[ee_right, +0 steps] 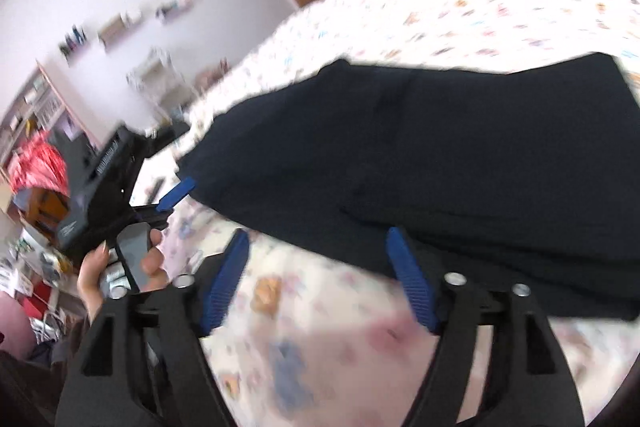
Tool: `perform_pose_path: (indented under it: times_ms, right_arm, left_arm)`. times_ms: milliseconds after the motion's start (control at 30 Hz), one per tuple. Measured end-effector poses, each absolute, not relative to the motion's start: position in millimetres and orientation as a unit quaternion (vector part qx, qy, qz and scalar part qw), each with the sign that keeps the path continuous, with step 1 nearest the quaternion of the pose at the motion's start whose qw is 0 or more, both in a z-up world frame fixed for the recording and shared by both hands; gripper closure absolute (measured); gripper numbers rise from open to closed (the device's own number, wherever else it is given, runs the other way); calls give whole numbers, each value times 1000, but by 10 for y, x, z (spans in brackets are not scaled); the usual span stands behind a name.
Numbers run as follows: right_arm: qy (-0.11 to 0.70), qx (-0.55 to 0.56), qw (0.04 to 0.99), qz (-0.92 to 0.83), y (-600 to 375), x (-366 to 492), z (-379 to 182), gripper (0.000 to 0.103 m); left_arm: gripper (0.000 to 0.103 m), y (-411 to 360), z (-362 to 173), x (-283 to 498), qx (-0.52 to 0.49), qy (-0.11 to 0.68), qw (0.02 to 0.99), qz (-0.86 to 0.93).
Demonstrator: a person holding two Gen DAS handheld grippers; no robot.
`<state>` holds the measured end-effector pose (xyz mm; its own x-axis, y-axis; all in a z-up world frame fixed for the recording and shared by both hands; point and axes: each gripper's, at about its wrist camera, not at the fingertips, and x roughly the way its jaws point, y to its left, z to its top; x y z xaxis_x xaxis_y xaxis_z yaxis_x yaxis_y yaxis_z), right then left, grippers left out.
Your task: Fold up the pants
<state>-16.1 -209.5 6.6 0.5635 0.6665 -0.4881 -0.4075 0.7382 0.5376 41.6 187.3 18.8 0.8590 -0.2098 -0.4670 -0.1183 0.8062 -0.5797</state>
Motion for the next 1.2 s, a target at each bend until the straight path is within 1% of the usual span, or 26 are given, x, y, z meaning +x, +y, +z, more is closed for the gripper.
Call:
perform_pose_path:
  times_ms: [33,133,233,367,433,733,933,1067,1200]
  right_arm:
    - [336,198,868,308,-2239,-210,47,23]
    - [311,292,857,289,-2655,-225,-122,23]
    - [311,342,835,300,-2731,-135,-189,23]
    - [315,311,842,308,-2604,-136,-165,21]
    - [319,289,847,312,-2540,-161,-152,21]
    - [328,275,847,315,-2462,-218,-142,19]
    - [332,276,845,316,-2472,-242,-146,19]
    - [333,271,845,319,-2459,-205,-142,19]
    - [333,272,845,319,-2469,-190,-138,19]
  left_arm:
    - [2,1986,225,388,-297,270,915,-34]
    - [2,2299,231,375,-296,296,907,-47]
    - [2,2723,114,486,-342,336,877,-42]
    - [2,3079,-168,630,-440,368,817,-51]
    - [2,3152,-288,662,-467,374,799,-48]
    - [2,3208,-293,925,-489,375,786,-49]
    - [2,3165,-355,973,-469,397,787,-62]
    - [2,3267,-397,1083,-531,402,742,-69]
    - [2,3293,-209,1078,-542,353,749,-140]
